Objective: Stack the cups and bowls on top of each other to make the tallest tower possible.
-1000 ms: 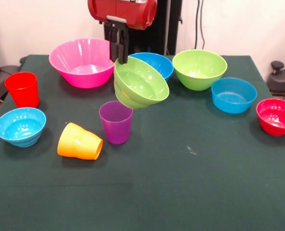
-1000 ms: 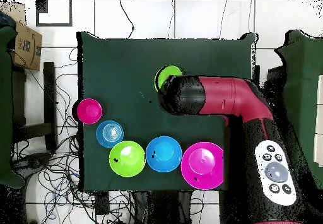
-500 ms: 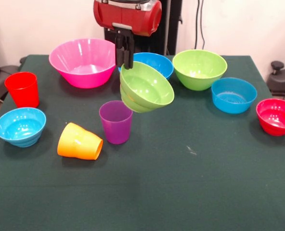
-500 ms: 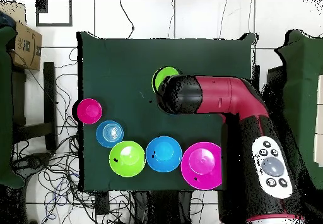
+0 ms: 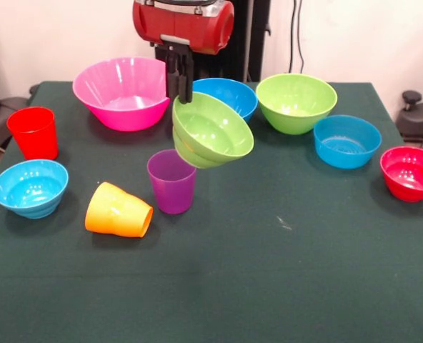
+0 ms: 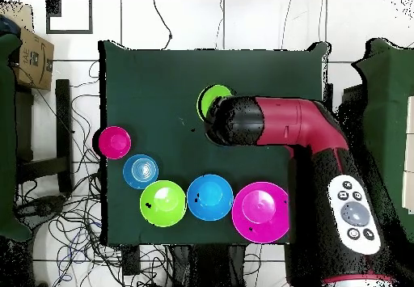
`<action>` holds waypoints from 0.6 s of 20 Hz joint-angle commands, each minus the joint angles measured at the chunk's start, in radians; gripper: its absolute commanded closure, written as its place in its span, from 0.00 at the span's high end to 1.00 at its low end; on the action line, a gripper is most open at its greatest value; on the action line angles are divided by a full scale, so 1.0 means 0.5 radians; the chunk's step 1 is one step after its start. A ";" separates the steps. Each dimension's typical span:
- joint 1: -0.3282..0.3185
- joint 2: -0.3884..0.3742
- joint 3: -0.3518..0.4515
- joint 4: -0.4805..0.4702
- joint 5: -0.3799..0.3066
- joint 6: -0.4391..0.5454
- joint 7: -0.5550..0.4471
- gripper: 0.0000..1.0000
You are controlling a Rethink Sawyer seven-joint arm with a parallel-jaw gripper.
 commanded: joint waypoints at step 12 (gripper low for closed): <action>-0.063 0.107 0.184 0.059 -0.181 0.108 -0.442 0.00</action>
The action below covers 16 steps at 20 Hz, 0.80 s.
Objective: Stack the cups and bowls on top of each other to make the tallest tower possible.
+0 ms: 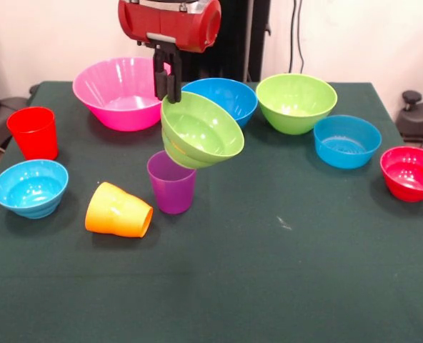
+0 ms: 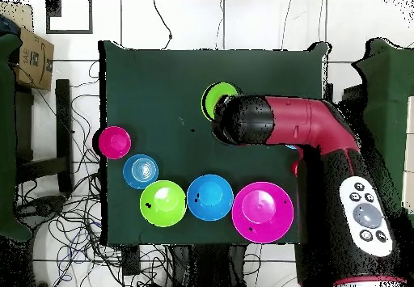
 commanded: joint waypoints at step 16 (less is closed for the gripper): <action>-0.014 0.132 0.143 0.055 -0.199 0.102 -0.443 0.00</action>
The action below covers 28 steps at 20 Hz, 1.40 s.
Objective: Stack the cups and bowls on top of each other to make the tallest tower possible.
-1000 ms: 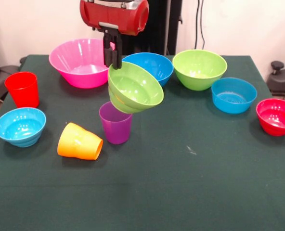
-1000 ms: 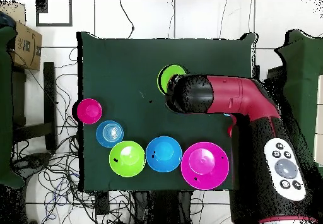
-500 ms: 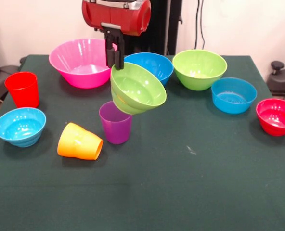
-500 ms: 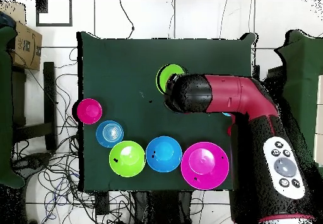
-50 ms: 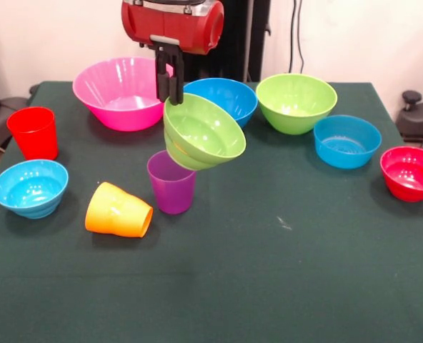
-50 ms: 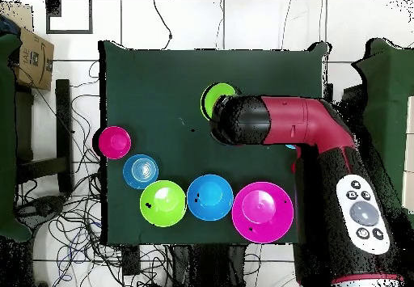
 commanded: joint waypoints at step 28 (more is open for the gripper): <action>-0.116 0.150 0.207 0.031 -0.205 0.134 -0.496 0.00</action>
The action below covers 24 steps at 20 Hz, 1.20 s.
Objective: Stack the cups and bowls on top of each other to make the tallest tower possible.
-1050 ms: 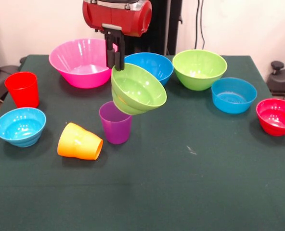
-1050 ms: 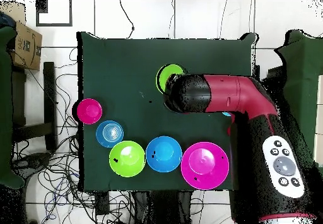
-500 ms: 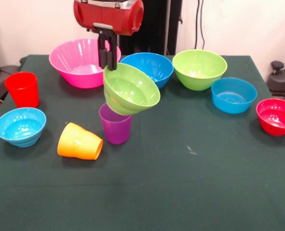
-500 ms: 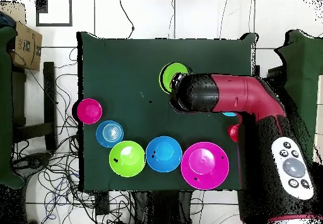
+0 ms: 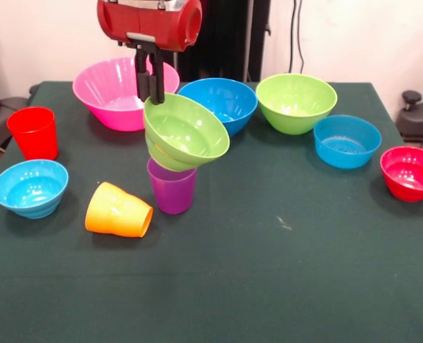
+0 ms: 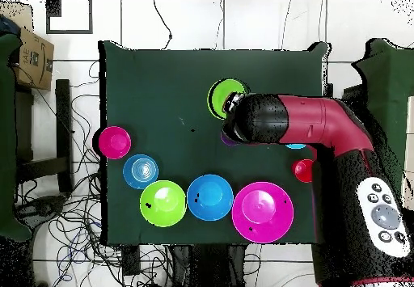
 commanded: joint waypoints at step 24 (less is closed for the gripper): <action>-0.005 0.235 0.094 0.029 -0.264 0.038 -0.521 0.00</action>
